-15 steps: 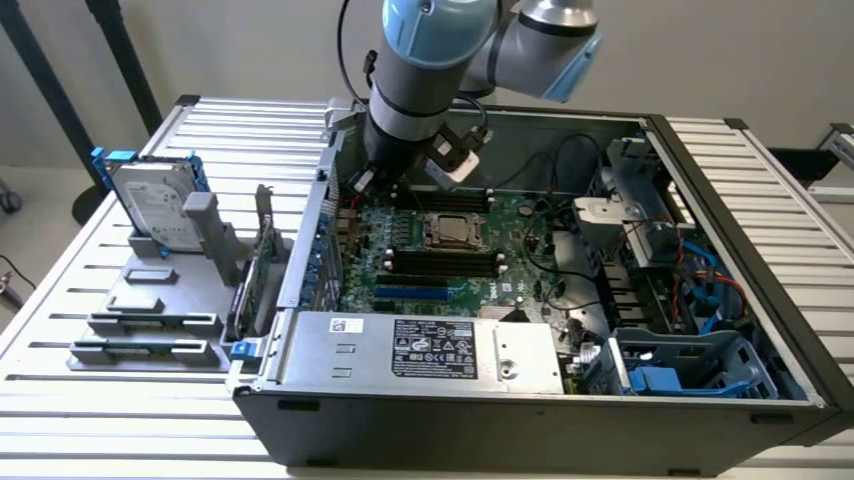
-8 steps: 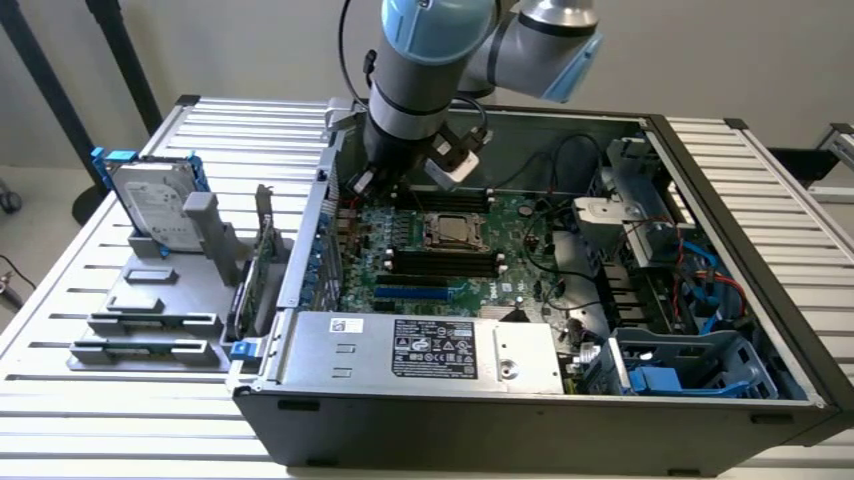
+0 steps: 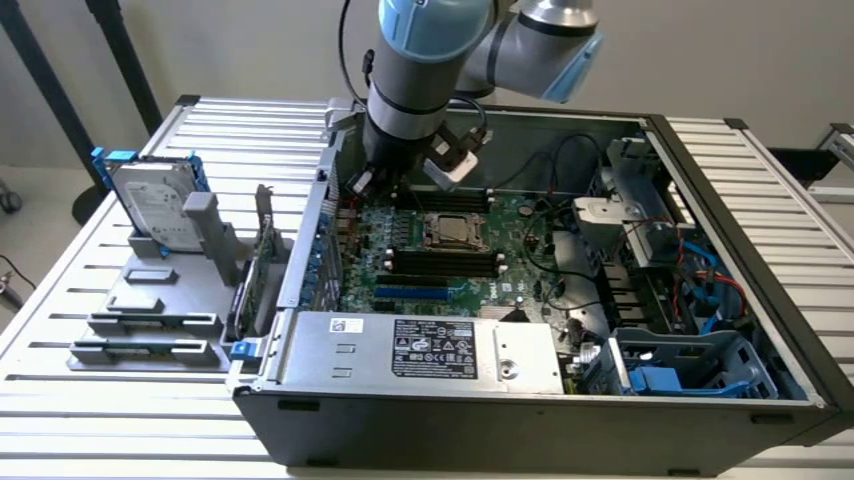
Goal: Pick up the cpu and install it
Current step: 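Install the first cpu locking lever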
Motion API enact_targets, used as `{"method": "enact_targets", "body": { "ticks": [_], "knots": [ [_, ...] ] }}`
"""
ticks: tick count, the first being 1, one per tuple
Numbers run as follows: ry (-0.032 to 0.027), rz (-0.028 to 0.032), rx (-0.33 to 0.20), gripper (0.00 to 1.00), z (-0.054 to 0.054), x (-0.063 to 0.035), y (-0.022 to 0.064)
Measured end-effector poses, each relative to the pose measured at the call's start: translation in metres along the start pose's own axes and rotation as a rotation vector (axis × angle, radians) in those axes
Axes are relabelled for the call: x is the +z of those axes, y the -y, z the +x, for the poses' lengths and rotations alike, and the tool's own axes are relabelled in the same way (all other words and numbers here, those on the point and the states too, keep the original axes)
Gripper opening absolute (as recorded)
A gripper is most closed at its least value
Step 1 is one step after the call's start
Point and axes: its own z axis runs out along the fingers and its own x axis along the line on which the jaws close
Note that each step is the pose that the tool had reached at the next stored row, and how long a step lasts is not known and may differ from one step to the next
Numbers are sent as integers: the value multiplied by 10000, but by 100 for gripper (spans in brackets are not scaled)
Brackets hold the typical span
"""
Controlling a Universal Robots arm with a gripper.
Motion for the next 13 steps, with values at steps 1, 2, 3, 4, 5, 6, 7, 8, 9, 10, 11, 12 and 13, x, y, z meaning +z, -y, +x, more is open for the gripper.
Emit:
{"method": "enact_targets", "body": {
  "ticks": [1,2,3,4,5,6,7,8,9,10,11,12,13],
  "knots": [
    [-49,24,19,11,-1,0,1],
    [-120,61,41,11,-2,0,2],
    [-203,106,64,11,-2,0,2],
    [-294,155,92,11,-2,0,3],
    [-392,195,136,11,-2,1,3],
    [-475,215,190,11,-2,2,3],
    [-553,231,248,11,-3,3,2],
    [-633,242,309,11,-3,5,1],
    [-706,246,365,11,-3,7,0],
    [-770,235,407,11,-3,8,-1],
    [-825,219,437,11,-4,11,-1],
    [-885,208,462,11,-4,14,-3],
    [-945,200,487,11,-5,17,-3]
  ]
}}
